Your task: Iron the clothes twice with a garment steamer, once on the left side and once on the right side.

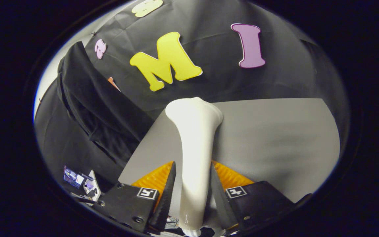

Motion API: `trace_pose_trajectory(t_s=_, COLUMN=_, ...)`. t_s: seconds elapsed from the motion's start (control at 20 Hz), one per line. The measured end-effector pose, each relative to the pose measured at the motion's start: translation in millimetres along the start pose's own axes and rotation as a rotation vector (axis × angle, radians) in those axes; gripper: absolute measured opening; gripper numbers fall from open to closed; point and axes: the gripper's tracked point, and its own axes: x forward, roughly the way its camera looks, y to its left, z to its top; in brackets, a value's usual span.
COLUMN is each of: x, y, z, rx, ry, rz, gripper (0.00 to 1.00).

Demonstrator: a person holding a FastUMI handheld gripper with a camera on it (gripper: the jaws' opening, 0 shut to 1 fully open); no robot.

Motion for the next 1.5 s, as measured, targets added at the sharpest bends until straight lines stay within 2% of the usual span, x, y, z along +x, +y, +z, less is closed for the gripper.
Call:
trace_pose_trajectory(t_s=0.1, x=0, y=-2, z=2, rx=0.055, ry=-0.010, rz=-0.005, gripper=0.45)
trace_pose_trajectory(t_s=0.2, x=-1, y=-2, z=1, rx=0.036, ry=-0.019, rz=-0.039, gripper=0.42)
trace_pose_trajectory(t_s=0.65, x=-26, y=40, z=-17, rx=-0.009, ry=-0.084, rz=-0.083, gripper=0.40)
trace_pose_trajectory(t_s=0.95, x=-72, y=88, z=-23, rx=-0.050, ry=-0.224, rz=-0.137, gripper=0.40)
trace_pose_trajectory(t_s=1.1, x=-88, y=128, z=-24, rx=-0.069, ry=-0.291, rz=-0.162, gripper=0.39)
trace_pose_trajectory(t_s=1.25, x=-93, y=164, z=-15, rx=-0.103, ry=-0.367, rz=-0.235, gripper=0.39)
trace_pose_trajectory(t_s=1.5, x=-117, y=241, z=-13, rx=-0.136, ry=-0.465, rz=-0.274, gripper=0.39)
